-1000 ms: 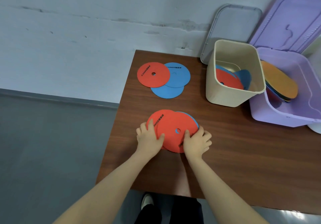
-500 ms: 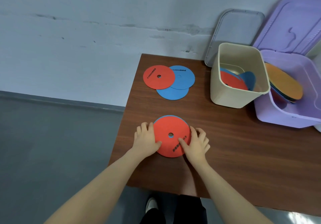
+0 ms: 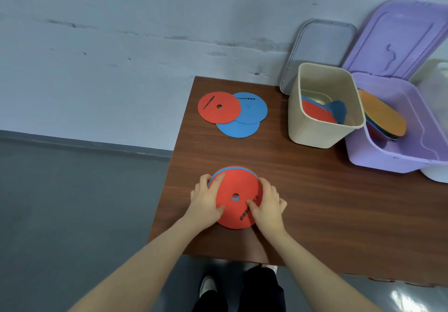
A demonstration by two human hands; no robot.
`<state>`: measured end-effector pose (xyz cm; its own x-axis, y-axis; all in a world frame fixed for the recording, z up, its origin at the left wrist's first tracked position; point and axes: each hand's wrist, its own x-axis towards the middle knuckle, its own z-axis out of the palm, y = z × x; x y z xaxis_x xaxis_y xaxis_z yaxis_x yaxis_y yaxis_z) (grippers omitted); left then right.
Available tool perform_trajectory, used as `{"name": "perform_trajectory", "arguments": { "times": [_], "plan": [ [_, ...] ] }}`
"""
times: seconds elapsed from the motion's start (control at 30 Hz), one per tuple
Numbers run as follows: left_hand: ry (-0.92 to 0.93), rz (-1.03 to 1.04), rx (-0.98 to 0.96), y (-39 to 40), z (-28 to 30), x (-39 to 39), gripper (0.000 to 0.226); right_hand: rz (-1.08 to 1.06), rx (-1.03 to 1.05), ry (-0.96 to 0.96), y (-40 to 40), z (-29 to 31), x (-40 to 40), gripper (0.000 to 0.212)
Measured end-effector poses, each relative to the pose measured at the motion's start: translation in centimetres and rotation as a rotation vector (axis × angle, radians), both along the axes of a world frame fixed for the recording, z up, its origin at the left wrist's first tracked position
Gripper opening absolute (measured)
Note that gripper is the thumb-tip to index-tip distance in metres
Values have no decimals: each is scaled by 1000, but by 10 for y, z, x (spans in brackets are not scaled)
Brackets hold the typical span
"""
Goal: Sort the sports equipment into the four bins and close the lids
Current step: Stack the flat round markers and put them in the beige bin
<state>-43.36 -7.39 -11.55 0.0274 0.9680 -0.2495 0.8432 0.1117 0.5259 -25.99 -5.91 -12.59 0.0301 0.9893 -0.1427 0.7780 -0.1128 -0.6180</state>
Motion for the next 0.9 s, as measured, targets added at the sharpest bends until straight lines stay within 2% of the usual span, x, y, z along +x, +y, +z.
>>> {"name": "perform_trajectory", "arguments": {
  "times": [0.1, 0.33, 0.47, 0.77, 0.9],
  "plan": [
    [-73, 37, 12, -3, 2, 1, 83, 9, 50, 32, -6, 4, 2, 63],
    [-23, 6, 50, 4, 21, 10, 90, 62, 232, 73, -5, 29, 18, 56],
    [-64, 8, 132, 21, 44, 26, 90, 73, 369, 42, 11, 50, 35, 56],
    [-27, -56, 366, 130, 110, 92, 91, -57, 585, 157, 97, 111, 96, 50],
    [3, -93, 422, 179, 135, 132, 90, -99, 637, 150, 144, 133, 134, 49]
  ]
}}
